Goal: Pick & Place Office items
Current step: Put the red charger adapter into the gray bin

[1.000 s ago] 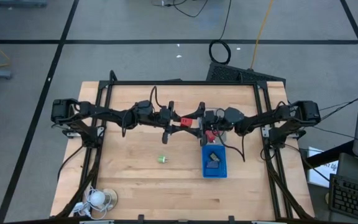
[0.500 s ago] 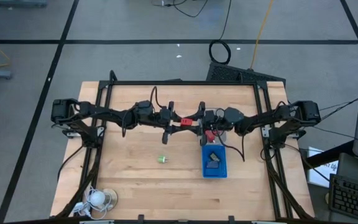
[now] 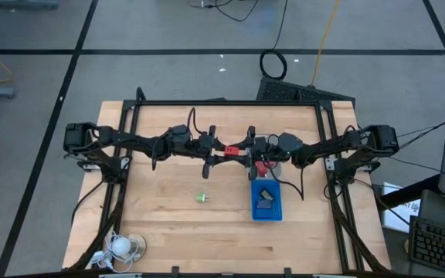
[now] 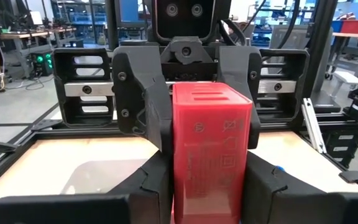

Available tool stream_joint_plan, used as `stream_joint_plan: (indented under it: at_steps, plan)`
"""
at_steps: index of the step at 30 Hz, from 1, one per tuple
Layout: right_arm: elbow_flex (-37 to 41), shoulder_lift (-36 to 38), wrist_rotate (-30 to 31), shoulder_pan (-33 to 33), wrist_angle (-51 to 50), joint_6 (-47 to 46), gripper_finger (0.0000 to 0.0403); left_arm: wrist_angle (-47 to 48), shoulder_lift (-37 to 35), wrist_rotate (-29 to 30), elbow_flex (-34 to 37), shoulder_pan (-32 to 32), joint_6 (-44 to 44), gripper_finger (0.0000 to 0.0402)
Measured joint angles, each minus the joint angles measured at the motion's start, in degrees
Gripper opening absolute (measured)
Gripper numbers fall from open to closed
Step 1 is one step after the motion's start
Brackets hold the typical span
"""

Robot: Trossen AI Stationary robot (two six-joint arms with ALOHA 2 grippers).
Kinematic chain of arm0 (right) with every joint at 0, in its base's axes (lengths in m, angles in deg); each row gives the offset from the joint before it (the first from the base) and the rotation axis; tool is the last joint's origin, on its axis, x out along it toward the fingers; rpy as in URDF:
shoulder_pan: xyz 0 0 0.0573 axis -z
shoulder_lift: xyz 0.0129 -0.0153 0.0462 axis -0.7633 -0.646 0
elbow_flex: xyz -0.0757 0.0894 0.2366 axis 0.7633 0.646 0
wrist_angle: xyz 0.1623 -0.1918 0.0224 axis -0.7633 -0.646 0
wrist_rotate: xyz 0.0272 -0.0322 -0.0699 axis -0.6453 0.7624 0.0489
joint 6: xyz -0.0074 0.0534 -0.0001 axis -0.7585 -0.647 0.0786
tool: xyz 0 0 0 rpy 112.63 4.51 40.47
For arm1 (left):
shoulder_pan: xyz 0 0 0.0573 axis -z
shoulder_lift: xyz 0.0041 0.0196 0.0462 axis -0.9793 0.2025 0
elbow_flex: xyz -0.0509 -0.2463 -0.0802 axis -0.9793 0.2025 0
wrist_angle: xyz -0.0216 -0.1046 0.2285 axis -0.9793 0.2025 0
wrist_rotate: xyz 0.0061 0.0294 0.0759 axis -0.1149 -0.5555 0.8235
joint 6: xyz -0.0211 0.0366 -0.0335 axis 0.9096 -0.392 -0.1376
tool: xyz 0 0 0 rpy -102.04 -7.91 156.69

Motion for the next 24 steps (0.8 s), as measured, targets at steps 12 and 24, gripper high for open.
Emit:
stream_joint_plan:
  at_steps: [12, 24]
  plan:
    - [0.0, 0.3, -0.5, 0.0, -0.9, 1.1, 0.0114, 0.1, 0.0, 0.8, 0.0, 0.0, 3.6, 0.0216]
    - [0.0, 8.1, 0.4, 0.3, -14.8, 3.8, 0.0113, 5.4, -3.9, 0.5, 0.0, -2.5, 3.0, 0.0263]
